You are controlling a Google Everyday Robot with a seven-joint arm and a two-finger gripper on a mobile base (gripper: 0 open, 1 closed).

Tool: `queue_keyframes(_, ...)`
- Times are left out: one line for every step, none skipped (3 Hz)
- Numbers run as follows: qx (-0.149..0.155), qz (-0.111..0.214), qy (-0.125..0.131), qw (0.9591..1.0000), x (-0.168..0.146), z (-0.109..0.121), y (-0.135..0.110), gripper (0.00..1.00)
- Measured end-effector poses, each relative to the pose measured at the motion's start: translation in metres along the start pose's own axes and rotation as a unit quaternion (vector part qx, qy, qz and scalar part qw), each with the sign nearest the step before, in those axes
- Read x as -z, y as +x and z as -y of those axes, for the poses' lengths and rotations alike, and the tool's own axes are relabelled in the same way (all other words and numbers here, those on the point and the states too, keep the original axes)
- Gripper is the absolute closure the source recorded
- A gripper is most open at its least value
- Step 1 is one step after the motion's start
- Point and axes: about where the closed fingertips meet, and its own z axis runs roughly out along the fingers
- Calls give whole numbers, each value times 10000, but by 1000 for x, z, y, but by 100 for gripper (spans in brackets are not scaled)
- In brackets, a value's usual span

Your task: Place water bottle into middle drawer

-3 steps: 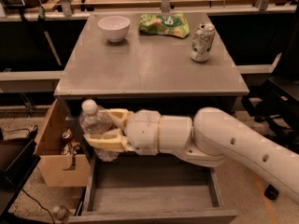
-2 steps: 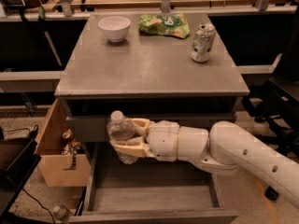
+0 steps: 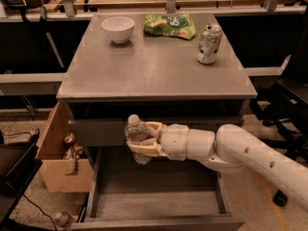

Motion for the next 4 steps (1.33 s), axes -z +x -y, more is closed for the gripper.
queue_keyframes(34,146,-119,9998,-25,-6,24,100)
queue_keyframes(212,231,-623,9976,-69,-23,80,100)
queue_keyframes(382,72,-1475,9883,-122,-47,148,100)
queue_keyframes(424,-30,-1845,9819,-143,-60,184,100)
